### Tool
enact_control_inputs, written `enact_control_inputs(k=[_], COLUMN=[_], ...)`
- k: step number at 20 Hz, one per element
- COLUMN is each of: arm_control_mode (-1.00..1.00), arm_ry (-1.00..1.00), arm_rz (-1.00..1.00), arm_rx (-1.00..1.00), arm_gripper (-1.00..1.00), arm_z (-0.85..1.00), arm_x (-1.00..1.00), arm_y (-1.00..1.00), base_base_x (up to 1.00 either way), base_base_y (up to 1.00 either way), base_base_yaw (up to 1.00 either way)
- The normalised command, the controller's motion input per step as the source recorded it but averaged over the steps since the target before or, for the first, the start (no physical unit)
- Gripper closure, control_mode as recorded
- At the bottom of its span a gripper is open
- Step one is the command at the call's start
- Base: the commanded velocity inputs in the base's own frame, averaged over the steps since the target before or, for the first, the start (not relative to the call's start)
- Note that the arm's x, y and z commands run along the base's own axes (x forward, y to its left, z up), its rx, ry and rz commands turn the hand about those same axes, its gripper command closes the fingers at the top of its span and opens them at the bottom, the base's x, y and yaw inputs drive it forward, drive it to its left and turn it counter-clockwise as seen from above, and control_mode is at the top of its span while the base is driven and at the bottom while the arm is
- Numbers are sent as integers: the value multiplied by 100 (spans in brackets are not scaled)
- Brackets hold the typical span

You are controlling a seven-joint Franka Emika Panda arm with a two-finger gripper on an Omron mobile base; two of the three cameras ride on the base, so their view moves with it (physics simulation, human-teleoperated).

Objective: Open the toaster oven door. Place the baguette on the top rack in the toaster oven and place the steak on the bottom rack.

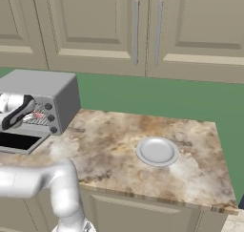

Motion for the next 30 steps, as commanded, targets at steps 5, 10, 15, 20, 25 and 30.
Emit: enact_control_inputs(k=[5, 10, 15, 20, 25, 30], arm_control_mode=[-100, -100, -100, -100, -100, -100], arm_ry=[42, 32, 13, 17, 25, 33], arm_rz=[-17, -9, -7, -11, -16, -19], arm_rx=[10, 11, 6, 2, 4, 5], arm_gripper=[-100, -100, -100, -100, -100, -100], arm_z=[100, 100, 100, 100, 95, 69], arm_x=[-83, -98, -80, -45, -26, -1], arm_y=[4, 0, -12, -38, -64, -70], base_base_x=[0, 0, 0, 0, 0, 0], base_base_y=[0, 0, 0, 0, 0, 0], base_base_yaw=[0, 0, 0, 0, 0, 0])
